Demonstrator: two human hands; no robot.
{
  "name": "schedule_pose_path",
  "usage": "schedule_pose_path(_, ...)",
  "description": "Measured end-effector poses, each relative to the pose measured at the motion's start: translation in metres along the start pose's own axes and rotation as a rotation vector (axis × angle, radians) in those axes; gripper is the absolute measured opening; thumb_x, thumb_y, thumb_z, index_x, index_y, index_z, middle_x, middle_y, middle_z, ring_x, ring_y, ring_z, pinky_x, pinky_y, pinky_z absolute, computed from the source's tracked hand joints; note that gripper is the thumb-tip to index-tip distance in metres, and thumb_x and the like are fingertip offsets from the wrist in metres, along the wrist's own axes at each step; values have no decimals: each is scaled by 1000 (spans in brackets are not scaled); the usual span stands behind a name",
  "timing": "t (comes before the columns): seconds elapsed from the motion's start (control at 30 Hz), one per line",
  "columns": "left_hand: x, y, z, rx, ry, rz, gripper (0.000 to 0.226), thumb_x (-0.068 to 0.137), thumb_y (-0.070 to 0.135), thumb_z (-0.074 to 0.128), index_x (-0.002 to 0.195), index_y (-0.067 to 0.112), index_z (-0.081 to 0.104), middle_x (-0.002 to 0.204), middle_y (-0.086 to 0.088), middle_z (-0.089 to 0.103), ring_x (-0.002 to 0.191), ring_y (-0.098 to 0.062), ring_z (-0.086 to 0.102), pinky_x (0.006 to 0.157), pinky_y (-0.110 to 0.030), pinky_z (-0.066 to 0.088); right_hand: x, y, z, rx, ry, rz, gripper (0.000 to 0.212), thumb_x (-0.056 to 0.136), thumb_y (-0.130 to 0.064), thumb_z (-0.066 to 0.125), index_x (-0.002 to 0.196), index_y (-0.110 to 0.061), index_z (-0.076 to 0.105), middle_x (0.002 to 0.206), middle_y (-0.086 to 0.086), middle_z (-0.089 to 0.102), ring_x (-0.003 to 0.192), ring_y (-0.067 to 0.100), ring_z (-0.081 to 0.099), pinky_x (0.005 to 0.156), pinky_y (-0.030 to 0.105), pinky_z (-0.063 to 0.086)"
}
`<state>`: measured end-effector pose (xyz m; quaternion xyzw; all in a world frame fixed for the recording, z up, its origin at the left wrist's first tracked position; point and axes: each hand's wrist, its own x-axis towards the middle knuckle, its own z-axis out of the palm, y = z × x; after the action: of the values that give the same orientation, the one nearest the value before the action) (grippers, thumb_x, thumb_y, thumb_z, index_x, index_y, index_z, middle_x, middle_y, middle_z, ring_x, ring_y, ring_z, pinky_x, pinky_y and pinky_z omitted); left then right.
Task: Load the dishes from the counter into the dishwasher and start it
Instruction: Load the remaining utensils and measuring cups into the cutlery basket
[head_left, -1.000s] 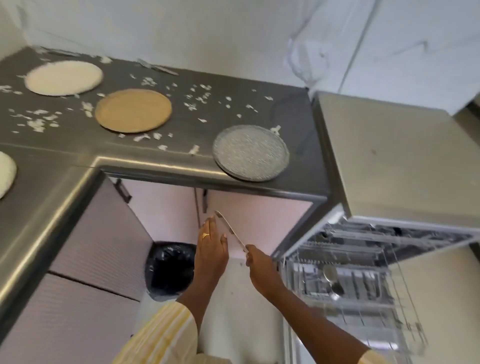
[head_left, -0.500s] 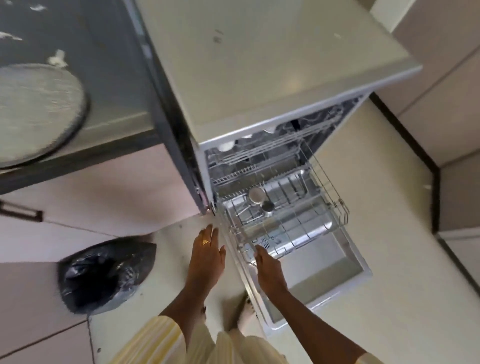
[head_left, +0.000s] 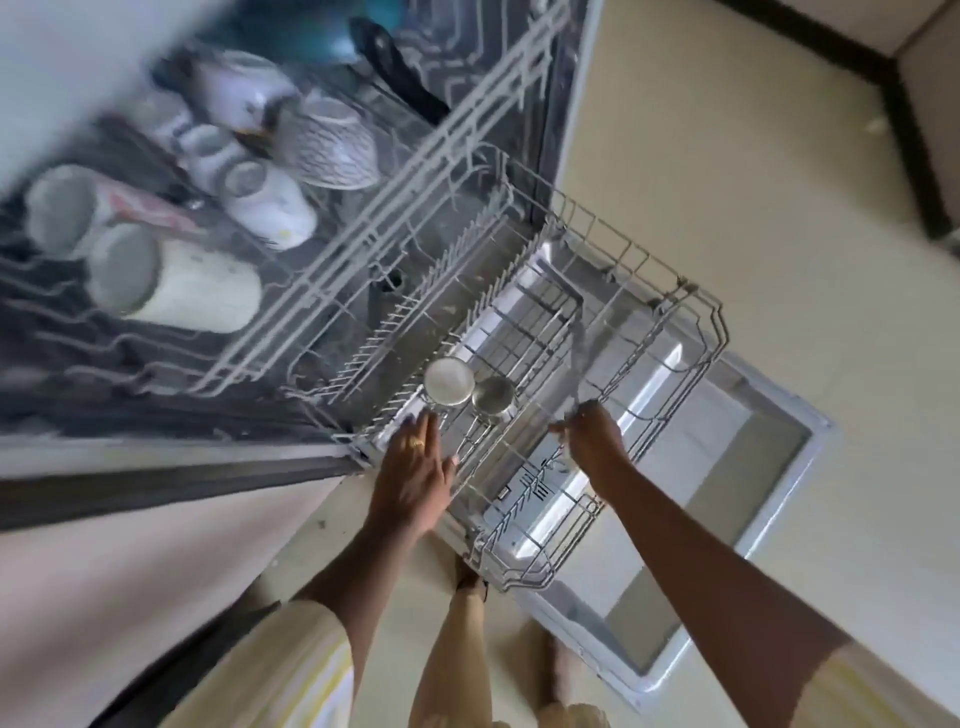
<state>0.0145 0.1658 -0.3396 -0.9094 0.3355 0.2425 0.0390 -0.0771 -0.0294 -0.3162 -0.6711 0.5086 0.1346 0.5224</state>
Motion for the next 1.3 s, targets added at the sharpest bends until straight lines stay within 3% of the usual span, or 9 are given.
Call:
schedule_pose_path(0.17,76,-34,30,83,-15,6,70,98,42,29,148,0,3,156,-20,8,143,-32,14,118,-40,15,91,-12,36,42,16,99,24,93,-9,52,115,0,51,112,20,62,101,32,62,84,39,54)
schedule_pose_path(0.27,104,-50,39,124,-5,21,69,98,37,34,147,-3,7,155,-22,12,140,-35,19,116,-41,16,126,-21,55,-9,78,150,25,92,-5,49,117,-1,54,119,21,60,109,33,59,92,40,50)
schedule_pose_path(0.57,158,-55,54,60,-28,71,66,98,34,31,148,0,5,156,-19,9,141,-35,21,115,-41,21,171,-39,80,87,254,202,32,99,-7,29,120,-1,52,126,16,55,110,27,55,90,31,42)
schedule_pose_path(0.7,162,-51,61,46,-46,110,64,99,32,28,147,1,-2,156,-19,4,142,-32,17,115,-37,20,183,-48,91,194,288,206,32,99,-9,29,111,-5,59,115,11,60,70,15,52,64,18,36)
schedule_pose_path(0.77,162,-48,63,23,-44,105,63,100,29,29,147,0,-1,156,-19,4,142,-32,18,114,-36,21,187,-48,97,244,296,228,34,100,-11,28,110,-5,60,113,10,61,65,11,51,53,11,37)
schedule_pose_path(0.87,157,-43,62,-36,-12,86,63,99,28,33,148,1,3,157,-18,5,140,-33,24,109,-38,31,188,-48,102,316,285,220,34,101,-12,27,121,-1,53,124,15,54,98,24,54,73,20,35)
schedule_pose_path(0.97,156,-42,60,-66,-12,87,64,99,31,31,148,3,1,157,-15,0,139,-33,25,107,-39,38,189,-47,103,285,275,239,35,99,-9,28,114,1,58,116,17,60,78,19,50,65,20,34)
schedule_pose_path(1.2,153,-39,57,-82,-14,82,65,99,33,32,148,5,-1,158,-13,-3,141,-31,20,110,-37,34,195,-52,104,215,269,186,34,93,0,32,104,0,63,103,16,64,83,23,55,73,27,43)
schedule_pose_path(1.3,151,-39,57,-88,-14,80,66,99,33,32,148,3,-1,157,-15,-1,142,-32,19,112,-40,31,194,-48,105,179,268,149,32,94,-4,31,93,-1,63,88,11,61,75,21,54,65,27,41)
